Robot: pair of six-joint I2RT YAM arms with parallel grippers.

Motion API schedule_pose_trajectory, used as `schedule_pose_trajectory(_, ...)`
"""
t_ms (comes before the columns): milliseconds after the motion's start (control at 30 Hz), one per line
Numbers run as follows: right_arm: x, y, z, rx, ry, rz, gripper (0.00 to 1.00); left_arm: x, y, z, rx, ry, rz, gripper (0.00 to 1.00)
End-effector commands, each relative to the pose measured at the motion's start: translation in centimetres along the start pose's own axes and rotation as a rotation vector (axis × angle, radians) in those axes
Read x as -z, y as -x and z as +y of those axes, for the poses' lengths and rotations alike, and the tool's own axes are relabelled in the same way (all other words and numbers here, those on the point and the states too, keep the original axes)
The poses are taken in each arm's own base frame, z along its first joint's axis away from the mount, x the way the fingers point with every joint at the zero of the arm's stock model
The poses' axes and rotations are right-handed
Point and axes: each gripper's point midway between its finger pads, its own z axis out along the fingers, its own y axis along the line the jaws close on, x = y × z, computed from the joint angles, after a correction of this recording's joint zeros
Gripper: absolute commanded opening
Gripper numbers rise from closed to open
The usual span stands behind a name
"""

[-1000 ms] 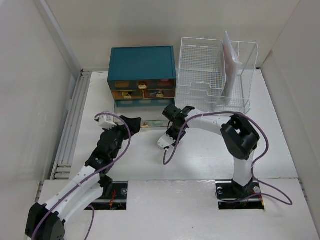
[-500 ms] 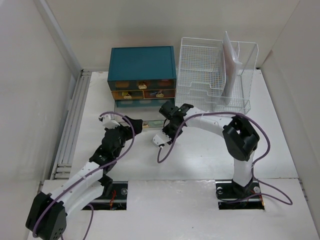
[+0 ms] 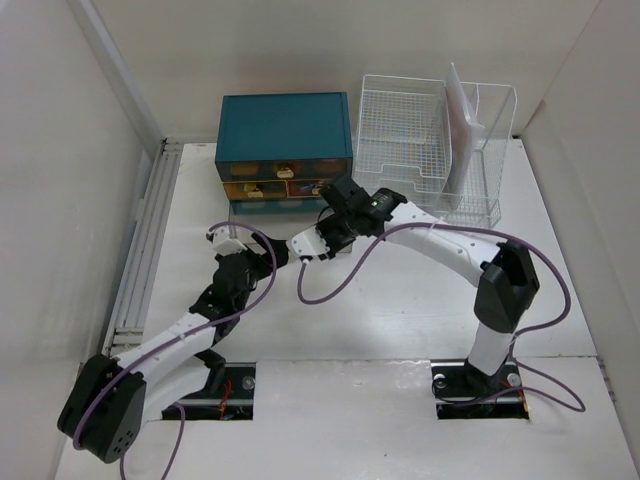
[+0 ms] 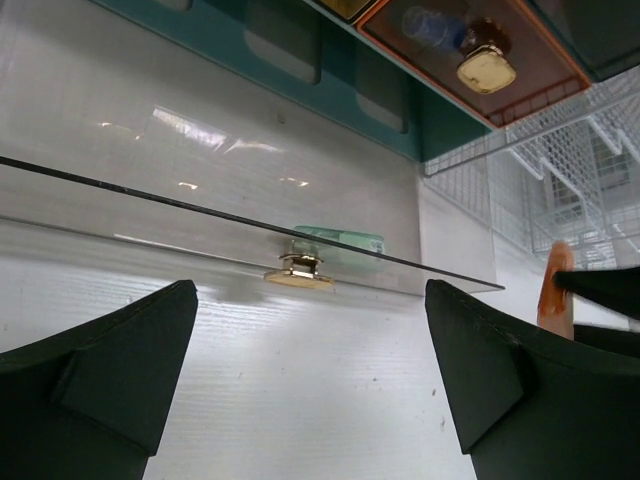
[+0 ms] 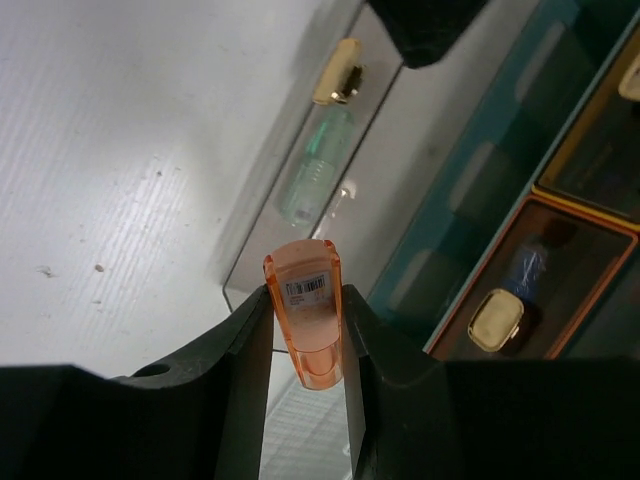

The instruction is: Organize the desk

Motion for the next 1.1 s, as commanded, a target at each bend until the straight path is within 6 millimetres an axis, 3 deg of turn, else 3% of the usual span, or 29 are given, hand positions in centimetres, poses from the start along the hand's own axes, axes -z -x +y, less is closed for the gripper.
schedule_pose_trajectory(0, 0.1, 0.0, -4.4, -0.053, -0.152, 0.04, 0.13, -0.5, 0.6, -0.3, -0.002, -0.019, -0.039, 0.97)
schedule_pose_trajectory(133, -1.7, -1.7, -6.6, -0.092, -0.233, 0.11, 0.14, -0.9, 0.4, -0.4, -0.001, -0.021, -0.041, 0.83)
schedule_pose_trajectory(267, -3.2, -2.6, -8.4, -0.129, -0.294, 0.138, 0.59, -1.5, -0.1, -0.1, -0.017, -0.006, -0.026, 0.62)
schedule_pose_trajectory(300, -3.4, -2.6, -8.7, -0.153, -0.306, 0.131, 0.67, -1.9, -0.3, -0.1, -0.021, 0.002, -0.018, 0.59)
schedule_pose_trajectory(333, -3.8, -2.7, -8.7, -0.153, -0.306, 0.131, 0.67, -2.0, -0.6, 0.3, -0.035, 0.014, -0.006, 0.56)
schedule_pose_trajectory(400, -3.5, -2.4, -9.4, -0.175, -0.337, 0.117, 0.67, -2.5, -0.6, 0.1, -0.038, 0.019, -0.001, 0.46)
schedule_pose_trajectory(467, -1.8, -1.7, -11.0, -0.206, -0.423, 0.089, 0.67, -3.2, -0.8, 0.0, -0.051, 0.028, 0.008, 0.39)
schedule_pose_trajectory(600, 1.3, -0.8, -12.9, -0.273, -0.567, 0.044, 0.67, -4.1, -1.4, 0.2, -0.058, 0.043, 0.023, 0.33)
schedule_pose_trajectory(700, 4.3, -0.1, -14.1, -0.346, -0.657, -0.014, 0.56, -4.9, -1.1, 0.3, -0.057, 0.061, 0.014, 0.24)
schedule_pose_trajectory(733, 4.9, -0.1, -14.2, -0.366, -0.663, -0.037, 0.49, -5.2, -1.0, 0.1, -0.057, 0.061, 0.014, 0.21)
schedule_pose_trajectory(767, 5.7, -0.2, -14.4, -0.383, -0.676, -0.049, 0.34, -5.6, -1.2, 0.6, -0.06, 0.08, 0.021, 0.18)
schedule_pose_trajectory(800, 7.1, 0.3, -14.7, -0.402, -0.701, -0.071, 0.28, -6.0, -1.1, 0.6, -0.057, 0.081, 0.026, 0.14)
schedule_pose_trajectory(867, 7.7, 0.2, -14.1, -0.418, -0.701, -0.086, 0.17, -6.9, -0.6, 0.2, -0.057, 0.072, 0.016, 0.12)
schedule_pose_trajectory(900, 9.0, 0.6, -14.0, -0.422, -0.719, -0.099, 0.14, -7.2, -0.4, 0.6, -0.055, 0.084, 0.012, 0.12)
schedule_pose_trajectory(1000, 9.6, 0.7, -12.5, -0.443, -0.709, -0.112, 0.14, -8.5, -0.1, 0.3, -0.068, 0.08, 0.024, 0.1)
schedule_pose_trajectory(1067, 11.2, 0.9, -12.0, -0.448, -0.726, -0.13, 0.14, -9.4, 0.6, -0.2, -0.061, 0.072, 0.016, 0.1)
